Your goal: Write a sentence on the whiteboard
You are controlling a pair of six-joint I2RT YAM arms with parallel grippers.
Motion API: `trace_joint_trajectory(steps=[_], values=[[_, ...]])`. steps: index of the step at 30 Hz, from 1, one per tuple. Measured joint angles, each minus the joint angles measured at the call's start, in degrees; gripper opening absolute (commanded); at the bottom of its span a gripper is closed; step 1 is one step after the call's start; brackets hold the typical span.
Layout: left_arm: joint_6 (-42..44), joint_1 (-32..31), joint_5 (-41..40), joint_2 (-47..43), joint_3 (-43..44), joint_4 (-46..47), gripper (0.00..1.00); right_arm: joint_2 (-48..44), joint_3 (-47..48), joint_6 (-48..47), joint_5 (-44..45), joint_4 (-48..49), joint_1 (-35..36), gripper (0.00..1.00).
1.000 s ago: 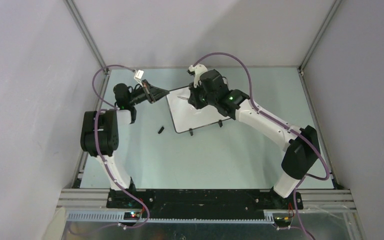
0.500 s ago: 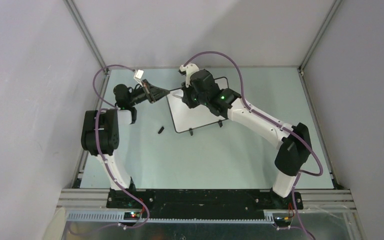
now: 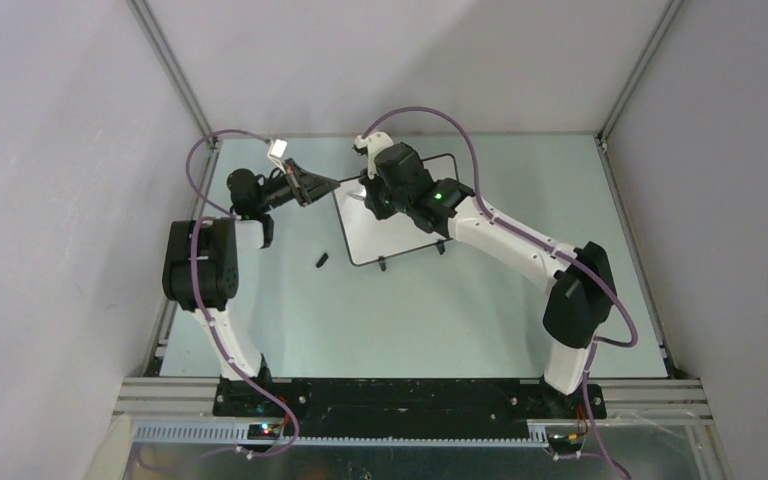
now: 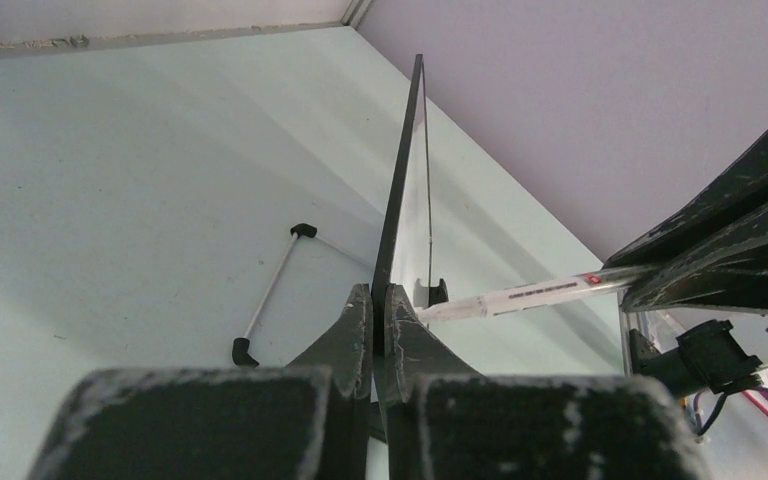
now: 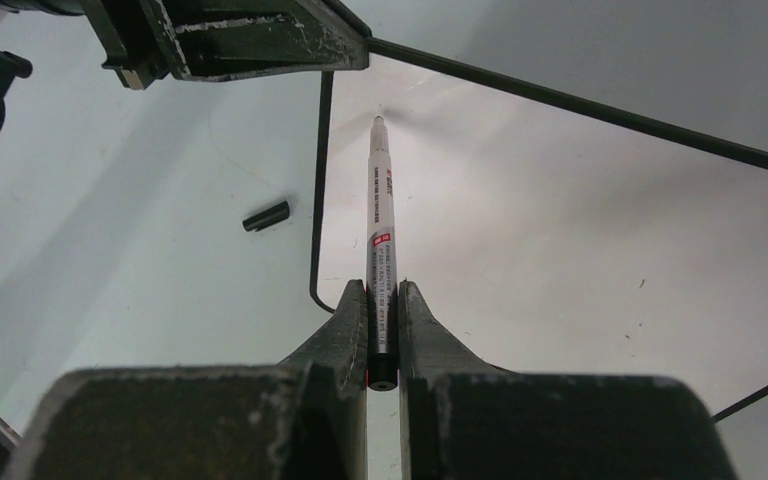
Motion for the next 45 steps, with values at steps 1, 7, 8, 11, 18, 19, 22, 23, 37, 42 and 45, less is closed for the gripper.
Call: trace_joint_trajectory(steps=[1,7,8,11,18,19,22,23,37,42,45], values=[[-0.02,0.00,0.02,0.00,0.00,0.11,0.00,0.31,0.04,-0.02,0.02,-0.11,0.07,0.00],[-0.50,-0.04,0.02,0.00,0.00,0.52,0.00,1.27,0.33,-0.24,0.11,-0.61,0.26,0.00],[-0.57,-0.04,0.04,0.04,0.00,0.63,0.00,1.38,0.46,-0.28,0.13,-0.76,0.28,0.00],[-0.96,-0.04,0.07,0.24,-0.11,1.25,0.00,1.55,1.18,-0.35,0.33,-1.03,0.37,0.00],[-1.46,-0.04,0.39,0.66,-0.11,1.95,0.00,1.70,2.36,-0.61,0.66,-1.05,0.92,0.00],[-1.46,-0.04,0.42,0.66,-0.11,2.01,0.00,1.88,2.58,-0.70,0.68,-1.07,0.98,0.00],[-1.66,-0.04,0.44,0.70,-0.11,2.25,0.00,2.38,3.15,-0.83,0.85,-1.18,1.03,0.00],[-1.79,-0.04,0.46,0.72,-0.11,2.32,0.00,2.56,3.37,-0.85,1.01,-1.44,1.05,0.00],[-2.08,-0.04,0.35,0.83,-0.46,3.34,0.00,3.93,5.03,-1.20,3.37,-2.47,1.64,0.00],[-2.49,-0.04,0.35,1.03,-0.46,3.89,0.00,3.93,5.03,-1.22,3.67,-2.51,1.64,0.00],[-2.64,-0.02,0.35,1.20,-0.50,4.46,0.00,3.93,5.03,-1.22,3.80,-2.54,1.62,0.00]])
